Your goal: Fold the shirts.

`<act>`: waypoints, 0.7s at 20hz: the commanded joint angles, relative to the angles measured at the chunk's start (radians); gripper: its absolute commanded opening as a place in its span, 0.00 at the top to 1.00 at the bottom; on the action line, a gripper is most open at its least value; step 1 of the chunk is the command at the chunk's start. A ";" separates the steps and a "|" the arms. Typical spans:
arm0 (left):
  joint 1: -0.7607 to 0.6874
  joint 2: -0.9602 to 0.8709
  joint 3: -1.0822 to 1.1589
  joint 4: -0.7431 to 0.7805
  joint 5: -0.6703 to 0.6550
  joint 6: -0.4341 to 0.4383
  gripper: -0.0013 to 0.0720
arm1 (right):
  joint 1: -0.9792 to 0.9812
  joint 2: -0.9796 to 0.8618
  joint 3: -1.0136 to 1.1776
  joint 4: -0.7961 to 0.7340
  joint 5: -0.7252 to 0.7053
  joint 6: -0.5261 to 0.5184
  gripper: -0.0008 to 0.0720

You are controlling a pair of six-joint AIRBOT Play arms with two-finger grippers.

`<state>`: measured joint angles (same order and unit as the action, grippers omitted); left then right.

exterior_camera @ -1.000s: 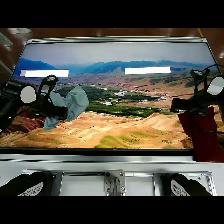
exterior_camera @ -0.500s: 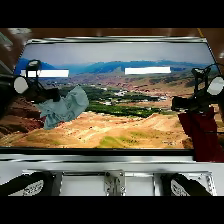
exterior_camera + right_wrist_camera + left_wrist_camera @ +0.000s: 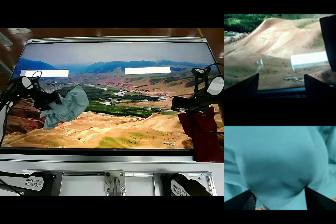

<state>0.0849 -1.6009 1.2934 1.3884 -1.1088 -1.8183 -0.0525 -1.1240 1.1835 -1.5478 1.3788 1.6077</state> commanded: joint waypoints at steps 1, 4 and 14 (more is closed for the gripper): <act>0.010 -0.056 0.006 -0.028 -0.002 -0.038 0.09 | 0.000 0.001 0.000 0.004 0.009 0.013 0.05; 0.001 -0.019 0.079 -0.084 -0.043 0.080 0.93 | 0.000 0.001 0.000 0.002 0.002 0.011 0.05; -0.298 0.636 0.542 -0.092 0.120 0.183 0.93 | 0.000 0.089 0.264 -0.099 -0.008 -0.098 0.05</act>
<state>-0.1215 -1.1633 1.7290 1.2961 -1.1118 -1.6512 -0.0525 -1.0824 1.3354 -1.6169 1.3712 1.5410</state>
